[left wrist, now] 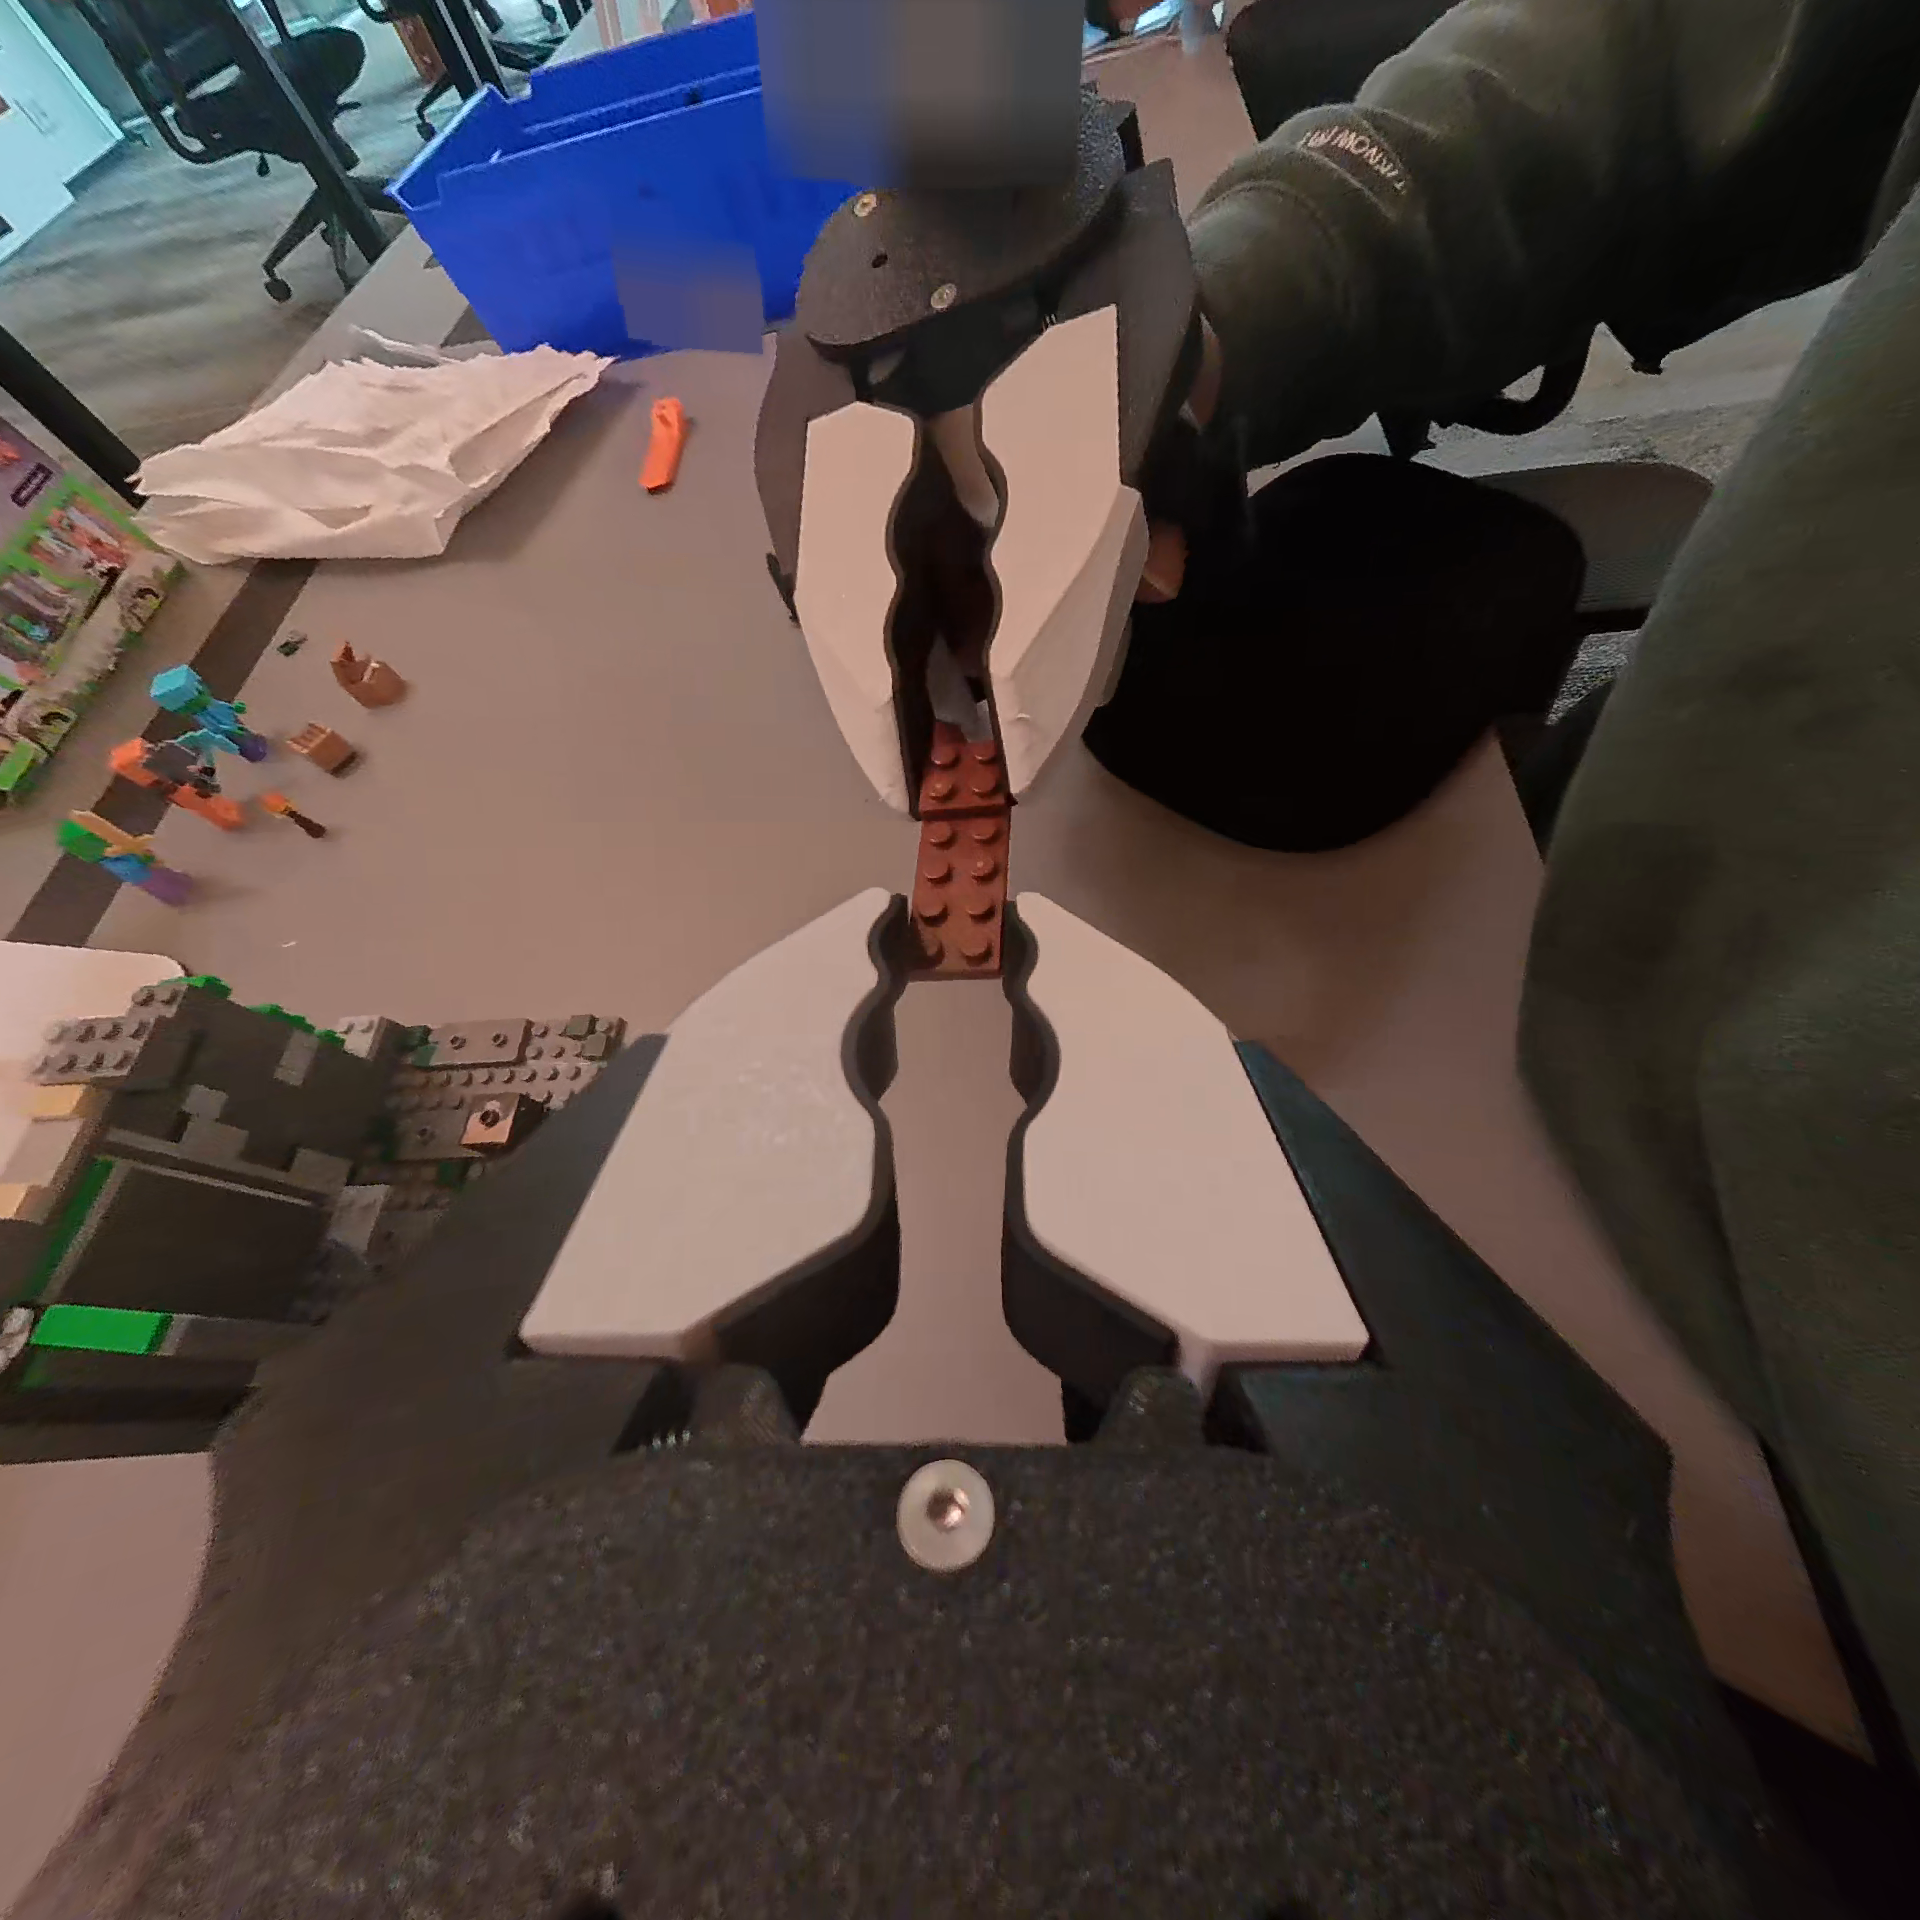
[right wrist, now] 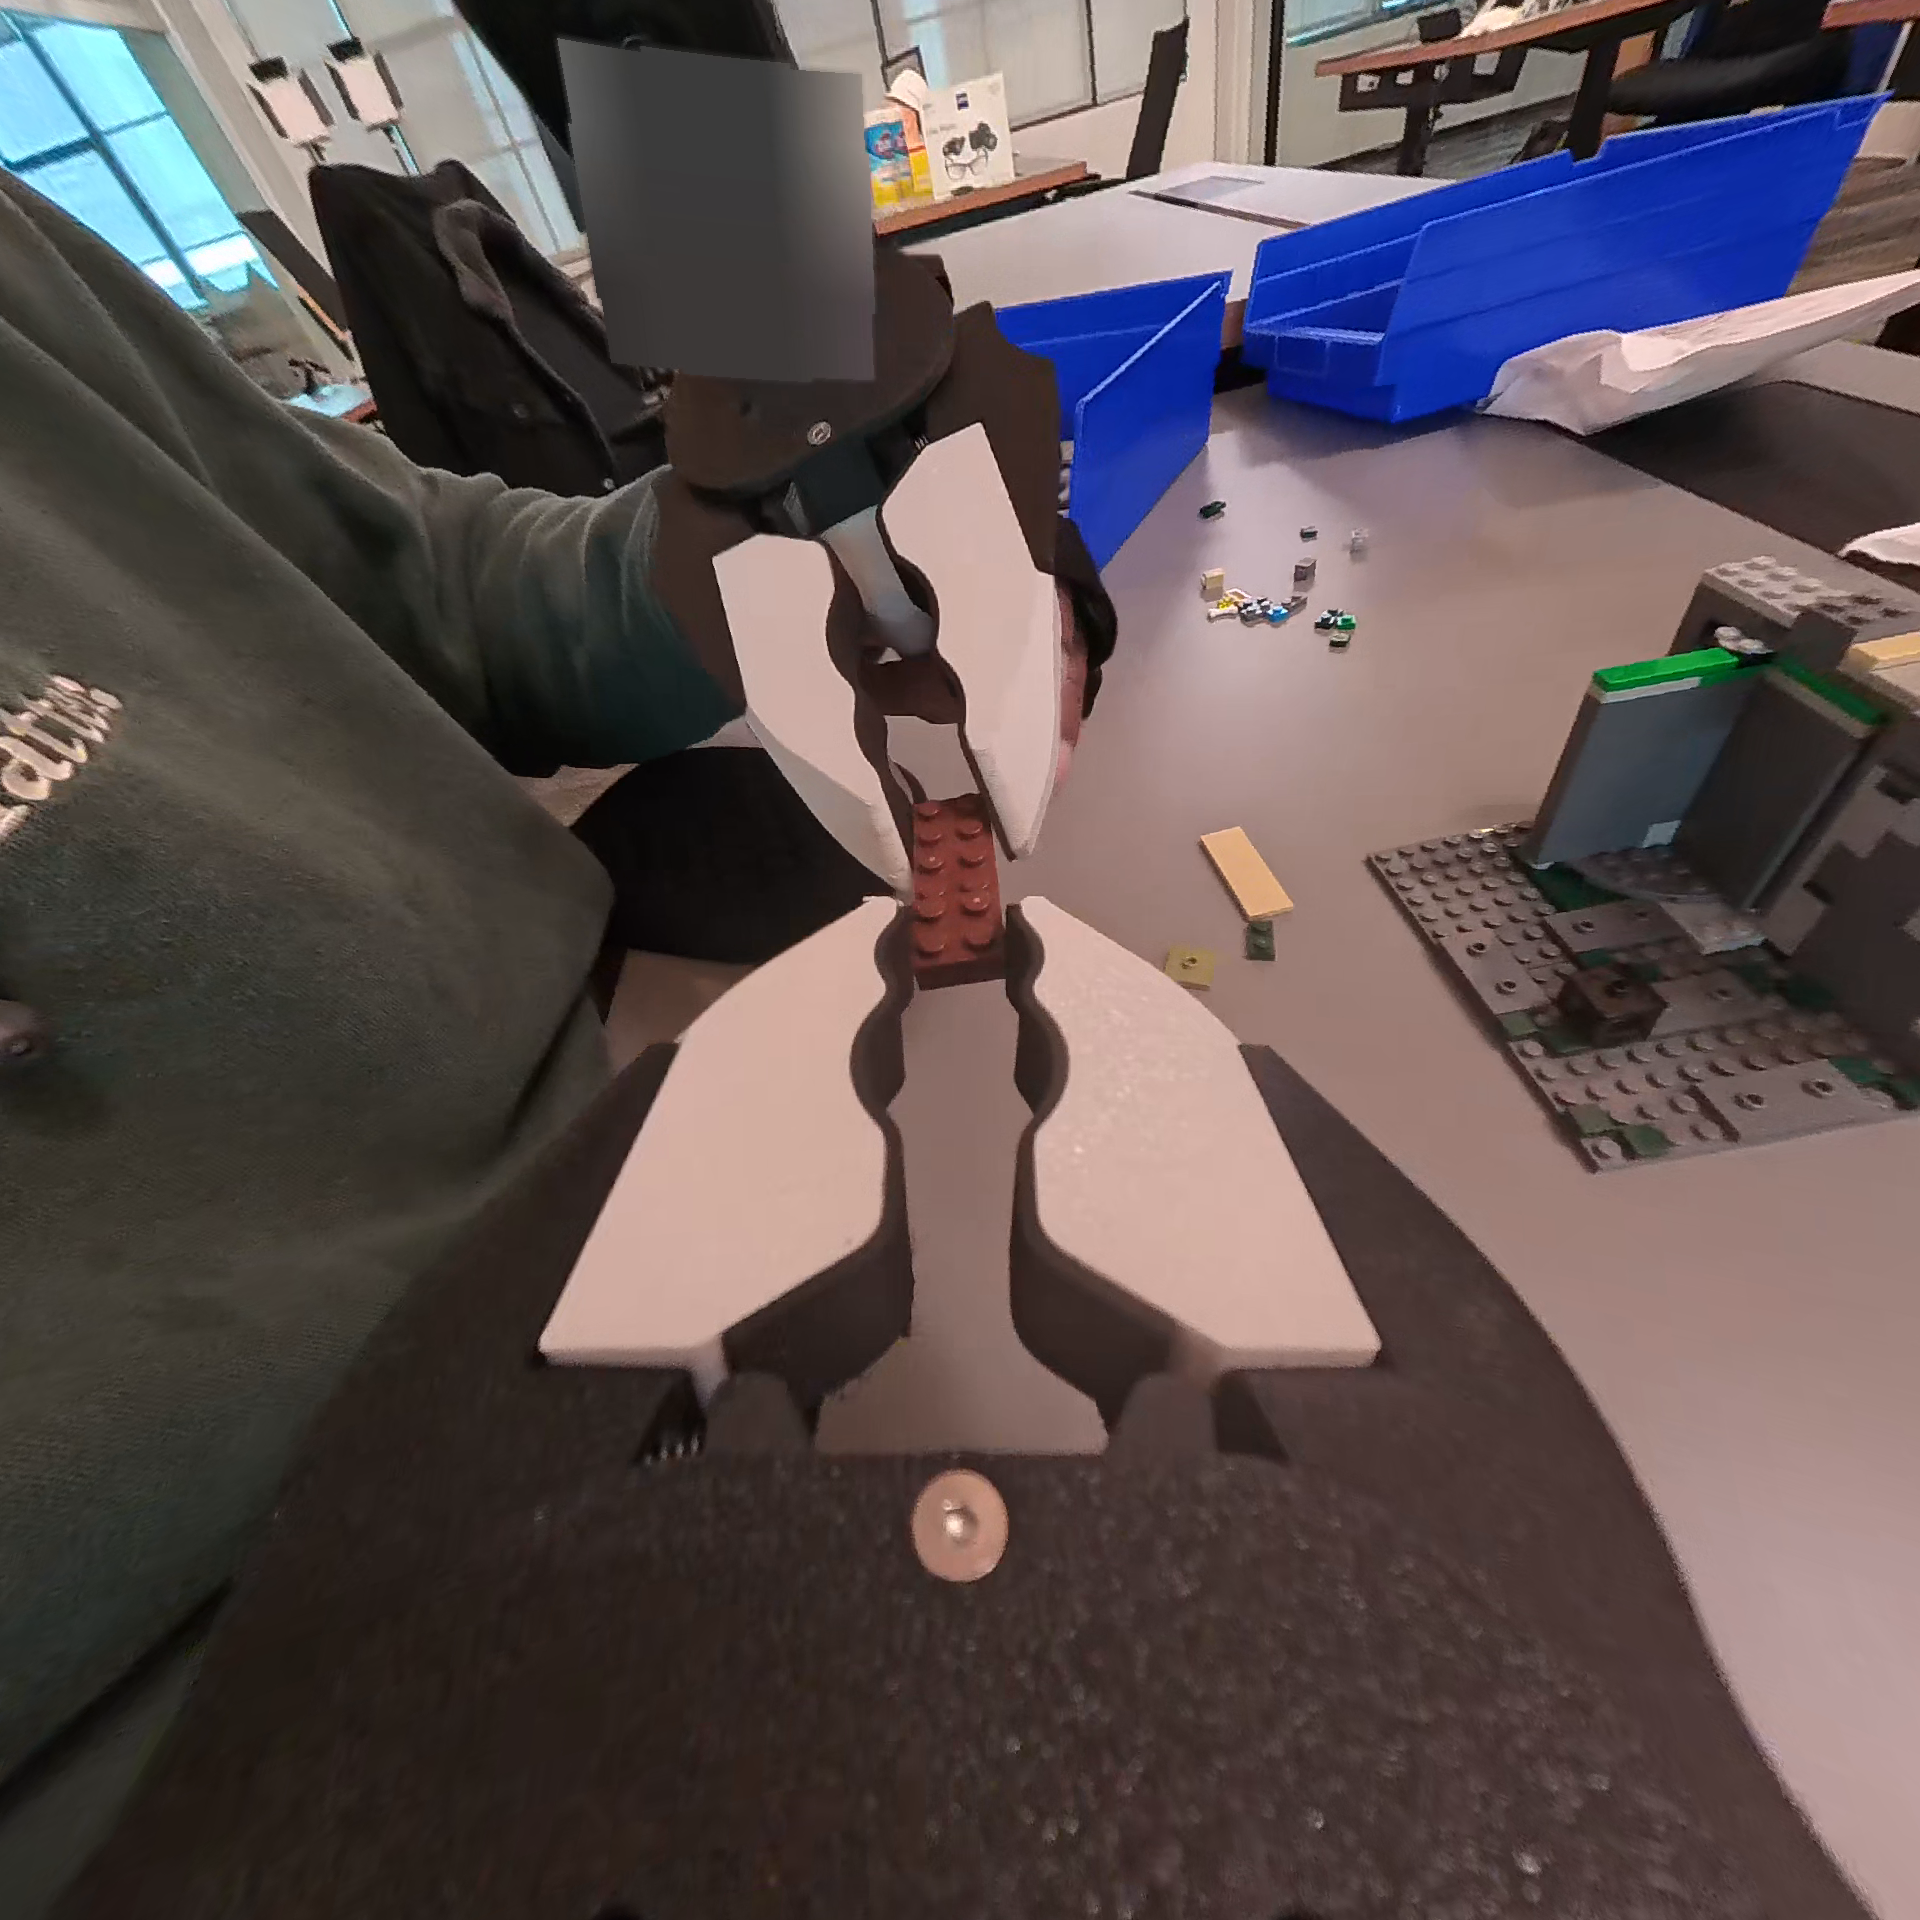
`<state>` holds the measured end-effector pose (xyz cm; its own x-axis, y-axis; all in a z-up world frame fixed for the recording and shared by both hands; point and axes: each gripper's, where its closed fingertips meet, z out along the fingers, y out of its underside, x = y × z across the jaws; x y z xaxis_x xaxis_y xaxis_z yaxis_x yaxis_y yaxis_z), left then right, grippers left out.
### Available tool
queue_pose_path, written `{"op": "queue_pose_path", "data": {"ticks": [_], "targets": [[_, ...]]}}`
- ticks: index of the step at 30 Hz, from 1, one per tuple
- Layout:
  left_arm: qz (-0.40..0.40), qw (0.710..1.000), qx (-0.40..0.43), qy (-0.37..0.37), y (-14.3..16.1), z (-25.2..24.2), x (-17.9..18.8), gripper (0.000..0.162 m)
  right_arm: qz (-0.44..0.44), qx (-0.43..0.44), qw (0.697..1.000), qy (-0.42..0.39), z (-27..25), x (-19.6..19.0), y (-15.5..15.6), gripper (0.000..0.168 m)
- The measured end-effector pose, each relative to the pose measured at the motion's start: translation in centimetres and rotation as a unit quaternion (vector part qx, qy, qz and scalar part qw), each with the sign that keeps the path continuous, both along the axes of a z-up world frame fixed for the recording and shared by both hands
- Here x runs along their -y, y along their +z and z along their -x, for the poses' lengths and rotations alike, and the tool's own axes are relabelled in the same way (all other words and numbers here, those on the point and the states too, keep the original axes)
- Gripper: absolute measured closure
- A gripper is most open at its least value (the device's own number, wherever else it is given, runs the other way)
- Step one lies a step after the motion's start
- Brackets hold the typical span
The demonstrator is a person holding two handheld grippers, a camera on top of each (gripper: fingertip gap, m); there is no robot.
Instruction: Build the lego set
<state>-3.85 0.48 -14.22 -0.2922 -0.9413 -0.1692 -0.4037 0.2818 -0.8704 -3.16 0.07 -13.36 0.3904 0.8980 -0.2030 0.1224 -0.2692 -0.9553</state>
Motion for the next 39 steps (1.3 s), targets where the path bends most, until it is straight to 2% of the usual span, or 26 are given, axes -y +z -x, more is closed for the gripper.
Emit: {"op": "queue_pose_path", "data": {"ticks": [6,15,18,25,26,28,33,39], "targets": [[0.032,0.999,-0.021,-0.012,-0.3,0.4,0.0,0.145,-0.004,0.013,1.0,0.007,0.4,0.0,-0.2,0.152],[0.029,0.998,-0.052,-0.019,-1.4,0.7,-0.2,0.145,-0.017,0.077,0.997,0.026,0.7,0.0,-1.2,0.143],[0.028,0.998,-0.06,-0.023,-1.7,0.8,-0.1,0.145,-0.025,0.091,0.995,0.023,0.7,-0.1,-1.5,0.153],[0.04,0.997,-0.062,-0.016,-2.4,1.4,0.3,0.145,-0.022,0.088,0.995,0.028,1.1,0.1,-2.3,0.155],[0.043,0.997,-0.064,-0.013,-2.5,1.7,0.3,0.14,-0.021,0.089,0.995,0.027,1.1,0.1,-2.5,0.155],[0.041,0.997,-0.063,0.005,-2.5,2.6,-0.3,0.137,-0.022,0.096,0.995,0.02,0.8,-0.1,-2.9,0.155],[0.045,0.994,-0.068,0.079,-3.3,5.6,-3.1,0.141,-0.023,0.169,0.985,-0.011,-1.2,-2.3,-5.8,0.155],[0.068,0.986,-0.073,0.137,-4.8,7.9,-4.4,0.147,-0.018,0.235,0.972,0.014,-1.8,-4.4,-8.8,0.155]]}}
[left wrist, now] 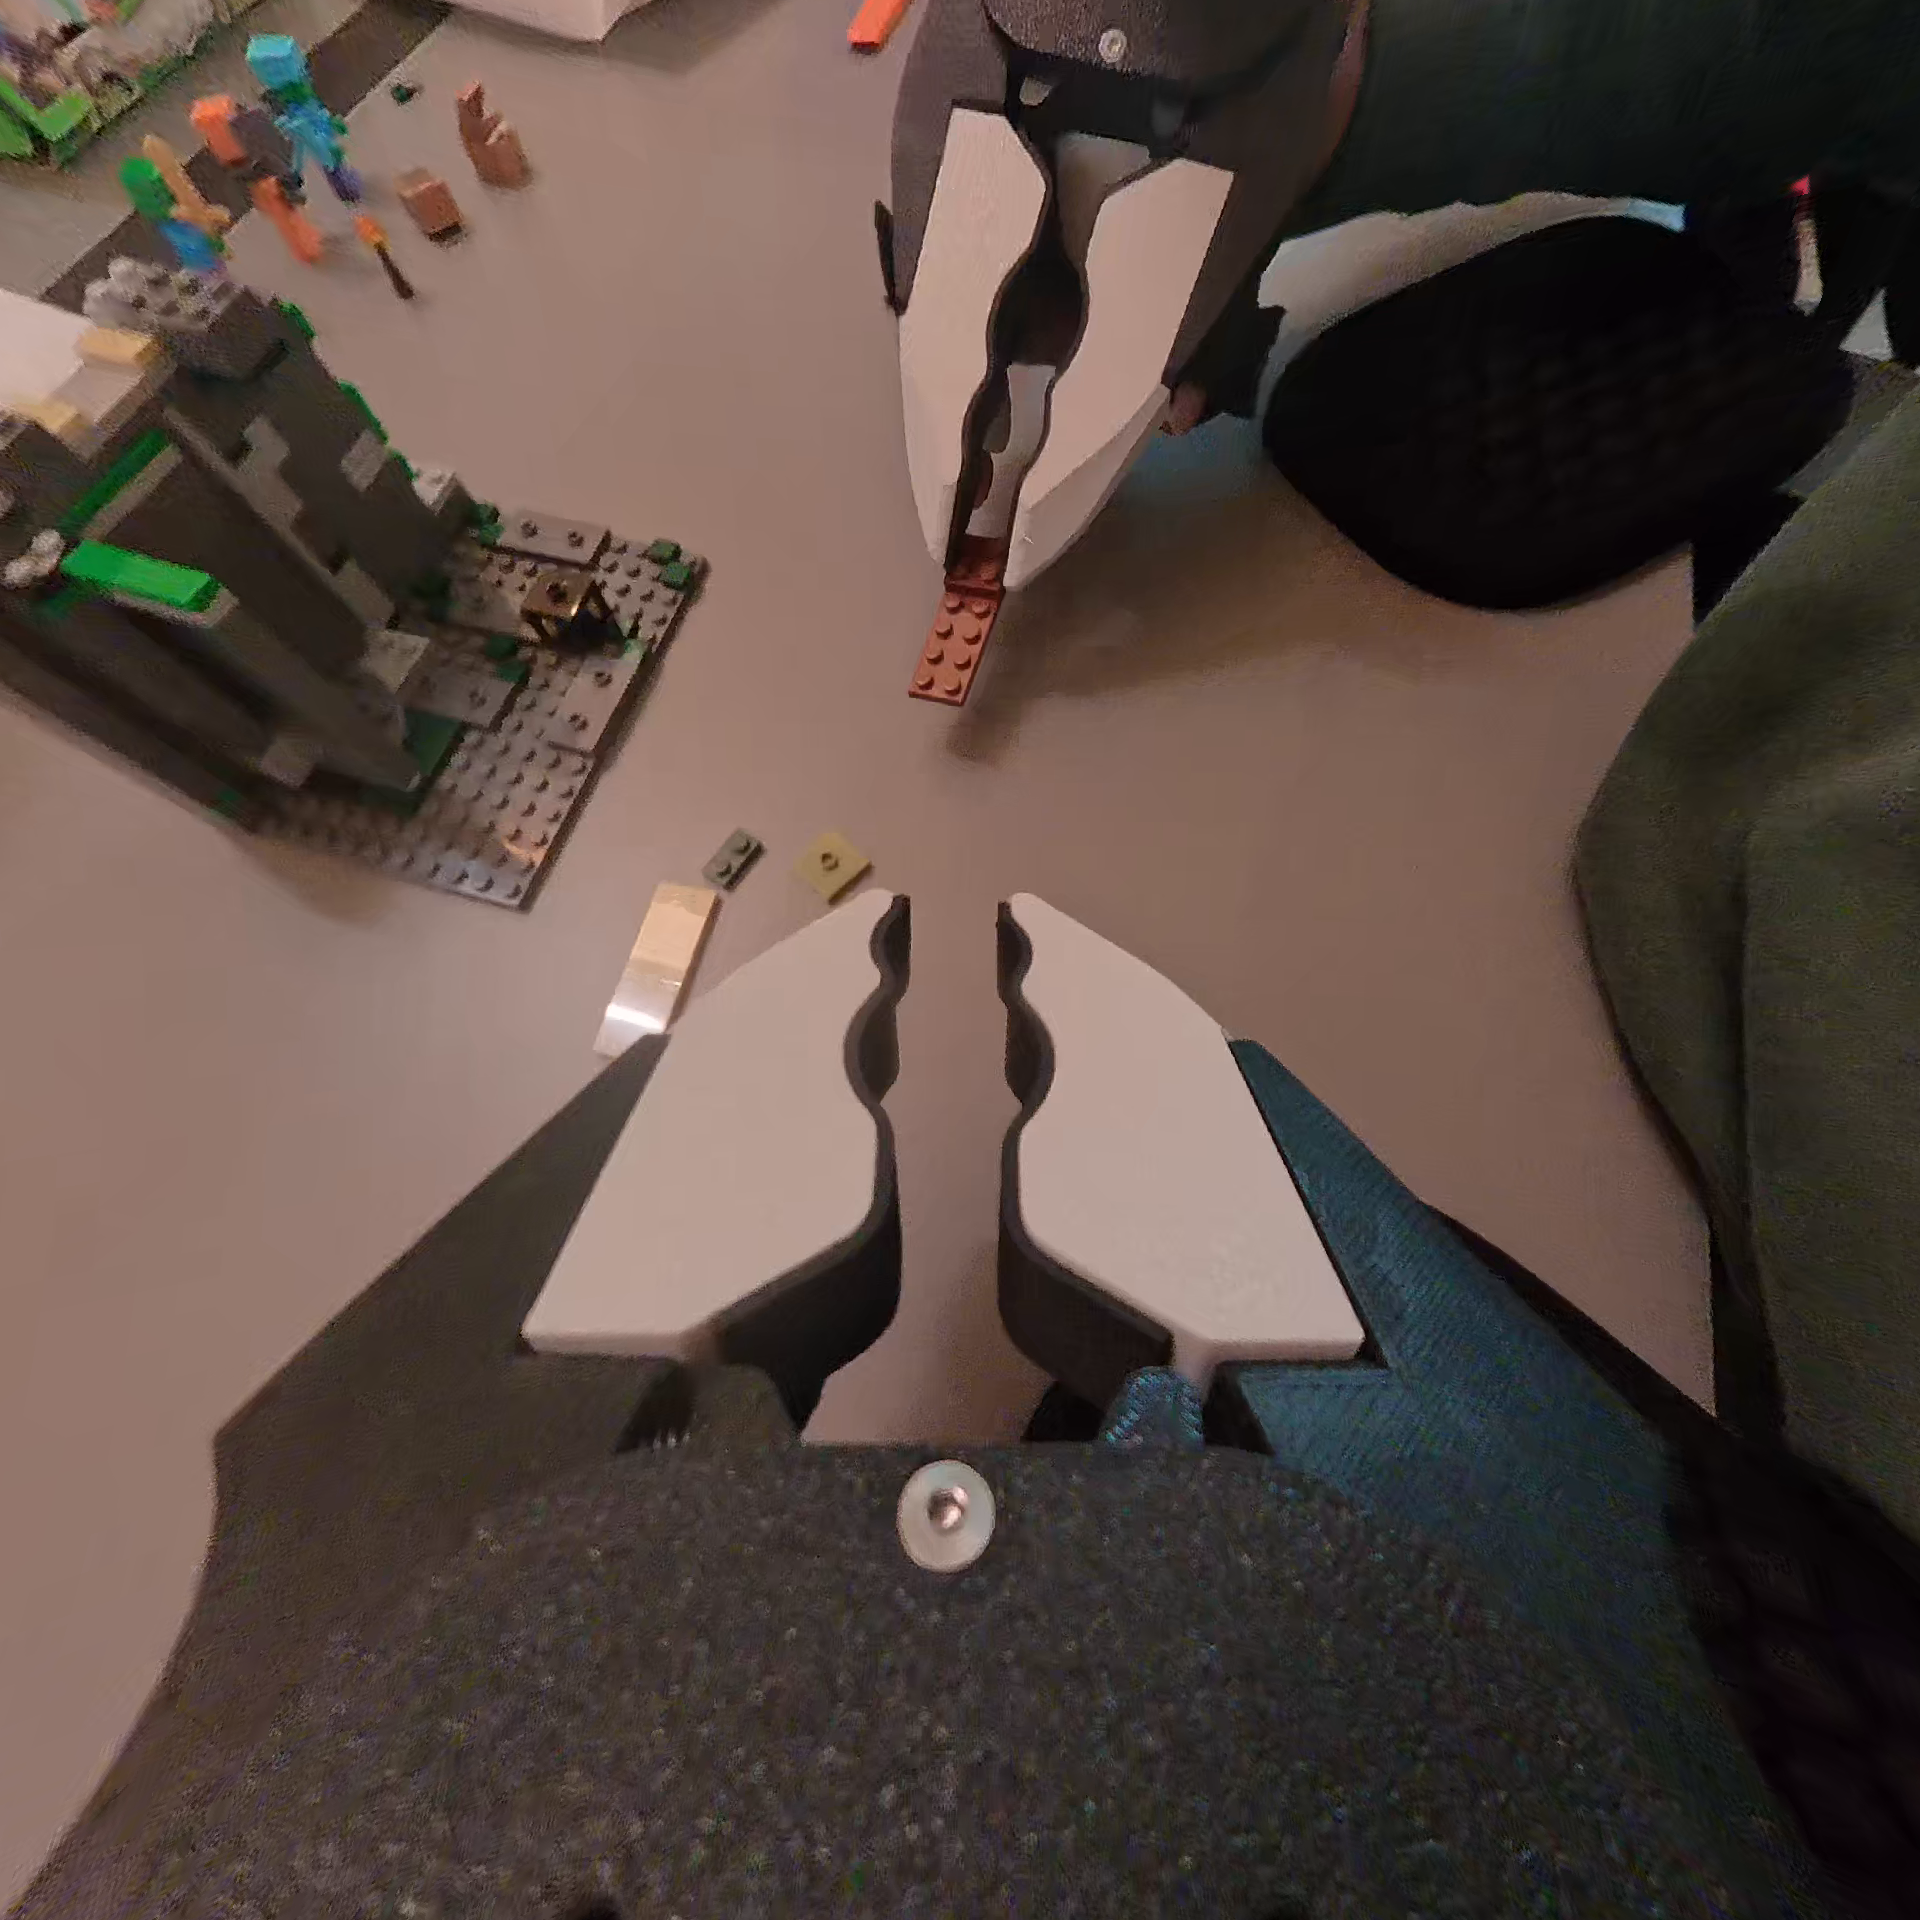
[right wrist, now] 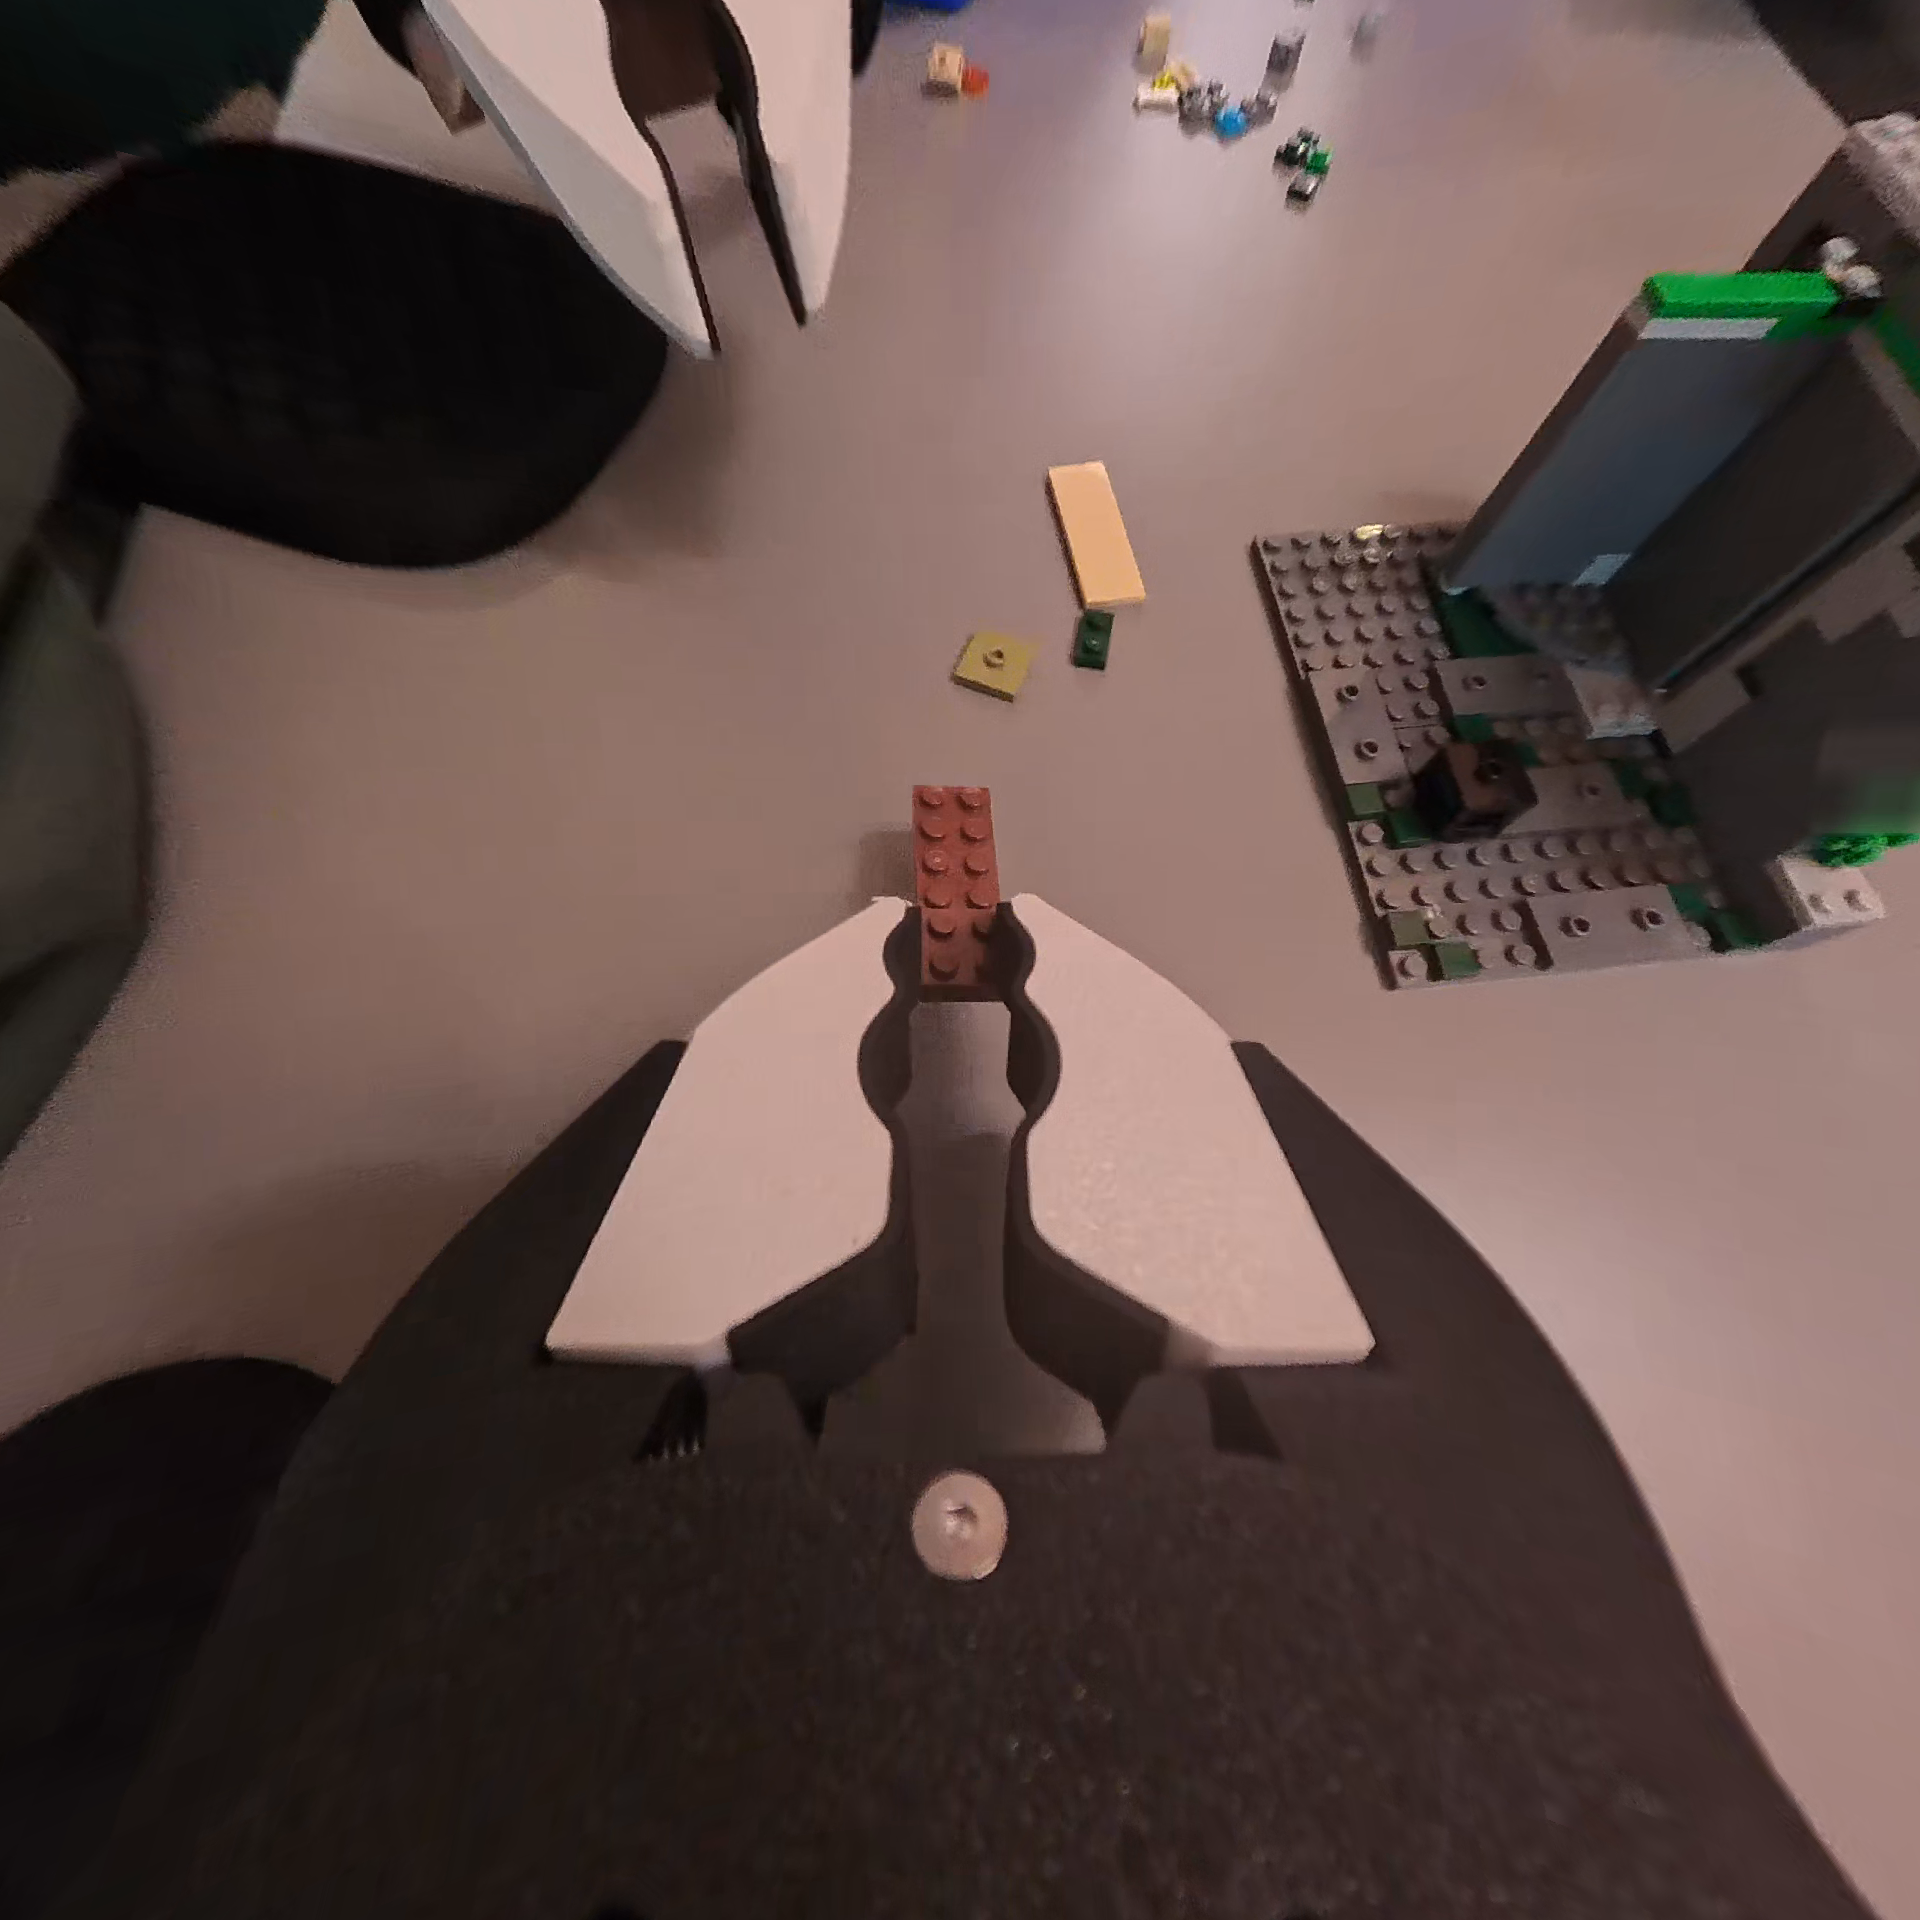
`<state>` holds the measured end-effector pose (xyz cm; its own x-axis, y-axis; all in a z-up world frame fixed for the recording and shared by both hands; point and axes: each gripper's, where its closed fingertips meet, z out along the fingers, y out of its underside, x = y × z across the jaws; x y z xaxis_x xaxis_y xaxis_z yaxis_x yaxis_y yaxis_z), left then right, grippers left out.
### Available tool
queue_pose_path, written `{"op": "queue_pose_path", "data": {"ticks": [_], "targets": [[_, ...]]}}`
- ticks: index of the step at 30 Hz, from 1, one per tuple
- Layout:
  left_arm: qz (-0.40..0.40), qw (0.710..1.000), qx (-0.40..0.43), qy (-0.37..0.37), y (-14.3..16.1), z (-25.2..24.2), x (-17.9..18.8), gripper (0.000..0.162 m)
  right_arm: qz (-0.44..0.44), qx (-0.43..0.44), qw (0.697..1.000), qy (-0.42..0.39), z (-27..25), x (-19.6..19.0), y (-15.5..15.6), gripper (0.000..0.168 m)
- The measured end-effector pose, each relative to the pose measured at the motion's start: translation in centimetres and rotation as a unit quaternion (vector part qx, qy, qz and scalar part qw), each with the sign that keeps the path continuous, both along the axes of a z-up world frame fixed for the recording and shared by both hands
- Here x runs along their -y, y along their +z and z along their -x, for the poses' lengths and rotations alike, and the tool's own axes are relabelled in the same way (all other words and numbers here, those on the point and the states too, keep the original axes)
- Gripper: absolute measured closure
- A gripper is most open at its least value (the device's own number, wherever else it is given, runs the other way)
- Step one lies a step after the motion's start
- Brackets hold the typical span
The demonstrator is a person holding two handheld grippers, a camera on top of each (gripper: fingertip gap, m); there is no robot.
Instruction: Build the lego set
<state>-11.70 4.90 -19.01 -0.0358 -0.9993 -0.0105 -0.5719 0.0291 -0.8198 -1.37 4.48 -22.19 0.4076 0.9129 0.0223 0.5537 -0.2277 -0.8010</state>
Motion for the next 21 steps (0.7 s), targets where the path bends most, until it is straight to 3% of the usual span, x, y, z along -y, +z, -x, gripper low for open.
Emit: {"op": "queue_pose_path", "data": {"ticks": [8,21], "targets": [[0.015,0.999,0.01,0.038,-1.2,1.1,-0.7,0.146,0.003,0.068,0.997,0.032,-0.4,-1.4,-2.1,0.154],[0.012,0.998,0.032,0.048,-1.0,0.8,-1.1,0.146,-0.005,0.075,0.997,0.021,-0.6,-1.3,-1.4,0.146]]}}
